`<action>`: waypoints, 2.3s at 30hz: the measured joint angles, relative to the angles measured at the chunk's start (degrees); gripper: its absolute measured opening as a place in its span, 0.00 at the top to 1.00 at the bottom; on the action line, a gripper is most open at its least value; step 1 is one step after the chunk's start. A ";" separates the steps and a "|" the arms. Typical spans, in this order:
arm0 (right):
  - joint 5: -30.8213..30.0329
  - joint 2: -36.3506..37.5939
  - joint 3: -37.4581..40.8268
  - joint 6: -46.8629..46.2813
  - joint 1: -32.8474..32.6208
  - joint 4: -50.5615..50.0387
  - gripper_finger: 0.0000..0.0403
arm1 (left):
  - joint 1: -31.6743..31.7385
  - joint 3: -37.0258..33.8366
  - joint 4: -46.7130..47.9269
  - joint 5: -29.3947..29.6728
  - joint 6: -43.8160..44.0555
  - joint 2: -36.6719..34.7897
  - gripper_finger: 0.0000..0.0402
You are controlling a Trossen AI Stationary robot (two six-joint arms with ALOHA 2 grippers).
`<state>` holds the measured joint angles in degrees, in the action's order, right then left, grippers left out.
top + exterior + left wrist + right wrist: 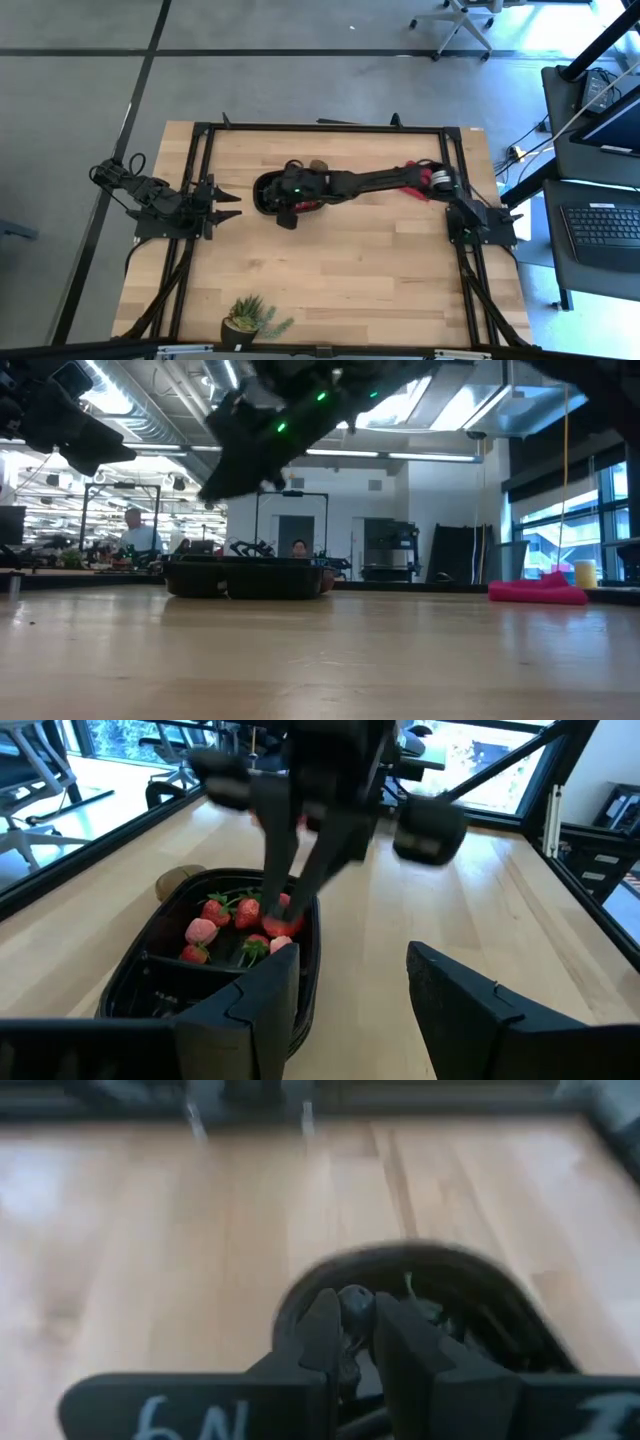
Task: Pick and placing Produce into tupperware
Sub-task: Put the blueberry into the black bin, then put the brown kiwi into the black bin
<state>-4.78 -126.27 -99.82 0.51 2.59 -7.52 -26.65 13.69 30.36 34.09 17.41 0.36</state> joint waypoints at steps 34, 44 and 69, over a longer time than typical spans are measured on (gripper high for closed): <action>-4.72 -12.23 -17.10 1.25 0.41 -16.81 0.45 | 0.00 0.00 0.03 -0.51 0.50 0.02 0.55; -4.79 -4.96 -35.18 6.20 5.49 -55.22 0.45 | 0.00 0.00 1.15 -1.28 5.01 0.00 0.55; 12.15 0.85 -33.93 16.60 25.28 -68.71 0.46 | 0.00 -0.01 0.88 -1.82 2.61 0.00 0.55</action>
<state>7.37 -125.42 -133.75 17.12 27.87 -76.23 -26.65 13.68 31.24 32.27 20.02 0.36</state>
